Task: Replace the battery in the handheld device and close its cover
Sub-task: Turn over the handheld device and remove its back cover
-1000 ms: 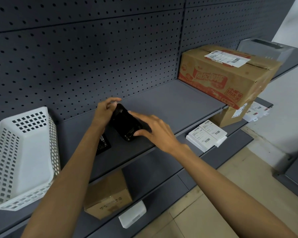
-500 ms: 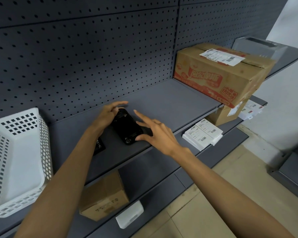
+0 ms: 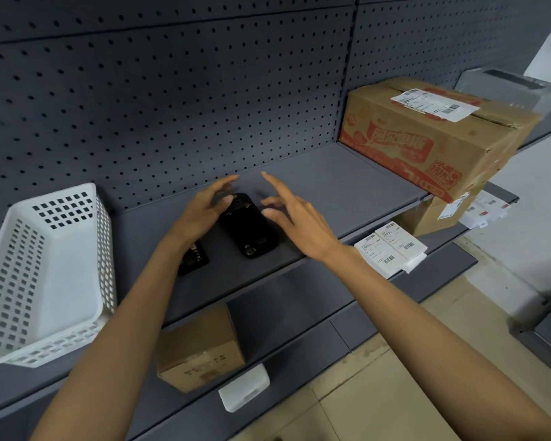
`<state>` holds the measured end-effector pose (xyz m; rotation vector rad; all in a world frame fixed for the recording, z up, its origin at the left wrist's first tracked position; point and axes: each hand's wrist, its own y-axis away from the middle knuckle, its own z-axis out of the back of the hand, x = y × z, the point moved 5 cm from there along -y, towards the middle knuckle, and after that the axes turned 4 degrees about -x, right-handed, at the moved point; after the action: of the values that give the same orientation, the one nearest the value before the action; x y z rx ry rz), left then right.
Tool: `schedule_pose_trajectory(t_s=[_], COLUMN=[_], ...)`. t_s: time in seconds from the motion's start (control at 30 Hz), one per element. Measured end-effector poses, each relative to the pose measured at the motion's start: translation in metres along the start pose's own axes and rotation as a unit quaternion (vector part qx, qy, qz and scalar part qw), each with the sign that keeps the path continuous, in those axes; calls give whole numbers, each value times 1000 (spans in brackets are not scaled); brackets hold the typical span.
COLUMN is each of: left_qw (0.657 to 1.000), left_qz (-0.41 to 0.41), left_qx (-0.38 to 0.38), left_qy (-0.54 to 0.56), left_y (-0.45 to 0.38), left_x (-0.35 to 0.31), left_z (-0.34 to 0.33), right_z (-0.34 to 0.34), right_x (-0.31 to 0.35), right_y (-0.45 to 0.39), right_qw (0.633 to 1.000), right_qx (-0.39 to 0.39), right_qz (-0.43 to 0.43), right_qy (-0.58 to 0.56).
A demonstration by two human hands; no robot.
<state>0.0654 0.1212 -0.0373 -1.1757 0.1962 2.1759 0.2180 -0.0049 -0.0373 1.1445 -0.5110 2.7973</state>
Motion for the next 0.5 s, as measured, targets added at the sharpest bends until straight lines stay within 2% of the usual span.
schedule_pose_trajectory(t_s=[0.13,0.27,0.37,0.5], left_qw=[997,994,994,996], left_qz=[16,44,53,59], left_qx=[6,15,28,0], left_qy=[-72,-101,-87,-72], left_y=[17,27,33,37], left_x=[6,17,25,28], left_z=[5,2,1,-1], right_z=[-7,-23,-36,-39], right_x=[12,16,18,18], right_y=[-19,-39,-51,-61], right_qw=[1000,997,995,997], right_qx=[-5,18,43,20], right_qz=[11,16,10,-17], right_qy=[9,76,84,70])
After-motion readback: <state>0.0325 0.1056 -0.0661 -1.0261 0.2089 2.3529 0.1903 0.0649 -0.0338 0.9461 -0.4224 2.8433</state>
